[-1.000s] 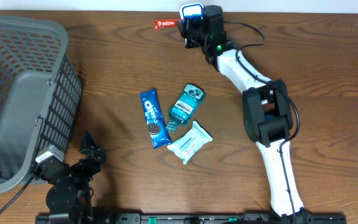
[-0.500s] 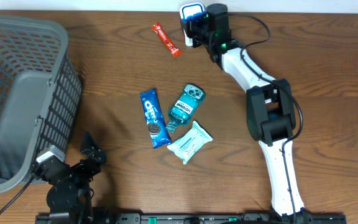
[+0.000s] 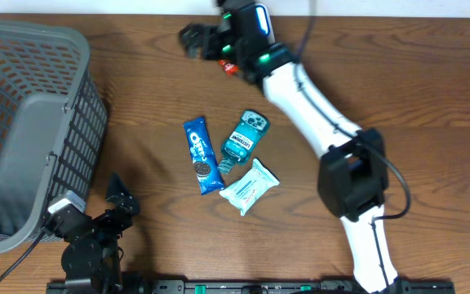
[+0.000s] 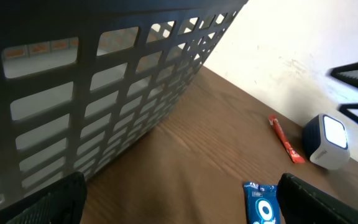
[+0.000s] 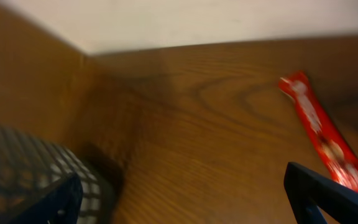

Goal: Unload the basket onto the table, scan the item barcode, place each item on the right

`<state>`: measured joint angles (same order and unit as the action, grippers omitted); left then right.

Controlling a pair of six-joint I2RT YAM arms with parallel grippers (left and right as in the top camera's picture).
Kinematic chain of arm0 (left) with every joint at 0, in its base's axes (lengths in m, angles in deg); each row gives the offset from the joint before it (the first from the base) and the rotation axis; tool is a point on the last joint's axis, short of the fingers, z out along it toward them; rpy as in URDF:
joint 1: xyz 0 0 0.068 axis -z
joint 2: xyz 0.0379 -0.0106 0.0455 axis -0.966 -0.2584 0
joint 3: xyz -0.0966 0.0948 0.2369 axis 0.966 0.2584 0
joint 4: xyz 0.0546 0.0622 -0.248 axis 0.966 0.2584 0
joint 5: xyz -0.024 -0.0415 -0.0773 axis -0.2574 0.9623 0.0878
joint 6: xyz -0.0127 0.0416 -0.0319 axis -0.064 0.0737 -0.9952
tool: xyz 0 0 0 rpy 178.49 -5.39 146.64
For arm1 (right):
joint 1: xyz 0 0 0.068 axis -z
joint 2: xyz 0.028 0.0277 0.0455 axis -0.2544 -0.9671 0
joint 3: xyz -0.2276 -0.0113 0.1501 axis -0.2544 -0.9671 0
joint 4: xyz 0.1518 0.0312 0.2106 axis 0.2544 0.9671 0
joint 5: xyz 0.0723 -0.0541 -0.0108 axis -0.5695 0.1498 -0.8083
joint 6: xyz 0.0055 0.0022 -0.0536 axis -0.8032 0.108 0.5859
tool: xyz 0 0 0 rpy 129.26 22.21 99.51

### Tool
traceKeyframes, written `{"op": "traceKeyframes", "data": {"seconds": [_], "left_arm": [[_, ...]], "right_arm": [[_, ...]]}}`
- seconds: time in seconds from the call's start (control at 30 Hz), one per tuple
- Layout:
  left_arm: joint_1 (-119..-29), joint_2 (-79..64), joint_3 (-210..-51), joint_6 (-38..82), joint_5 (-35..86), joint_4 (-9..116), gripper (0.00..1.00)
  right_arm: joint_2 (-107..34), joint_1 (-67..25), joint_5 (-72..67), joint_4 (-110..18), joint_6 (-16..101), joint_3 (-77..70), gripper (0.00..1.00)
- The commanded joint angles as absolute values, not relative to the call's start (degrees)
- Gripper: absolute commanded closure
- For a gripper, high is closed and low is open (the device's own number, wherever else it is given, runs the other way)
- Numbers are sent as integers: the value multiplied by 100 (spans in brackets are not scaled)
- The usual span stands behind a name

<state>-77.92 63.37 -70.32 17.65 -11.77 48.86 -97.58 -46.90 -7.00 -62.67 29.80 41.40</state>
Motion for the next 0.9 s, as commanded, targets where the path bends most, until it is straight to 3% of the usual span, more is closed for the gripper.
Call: {"op": "traceKeyframes", "data": {"seconds": [0.0, 0.27, 0.33, 0.4, 0.53, 0.87], "left_arm": [[-7818, 6346, -7018, 1759, -1166, 4878, 2], [-7818, 6343, -7018, 1759, -1166, 4880, 2], [-7818, 6343, -7018, 1759, -1168, 4880, 2], [-7818, 6343, -7018, 1759, -1168, 4880, 2], [-7818, 6343, -7018, 1759, -1168, 4880, 2], [-7818, 6343, -7018, 1759, -1168, 4886, 3]], "right_arm": [[-10235, -4719, 362, -6531, 4484, 4129, 1], [-10692, -4528, 751, -7493, 4807, 4129, 2], [-10812, -4443, 714, -7705, 4805, 4129, 24], [-10910, -4410, 714, -7873, 4801, 4129, 76], [-11177, -4386, 716, -8424, 4801, 4132, 85], [-11743, -4380, 1149, -9379, 4777, 4136, 84]]}}
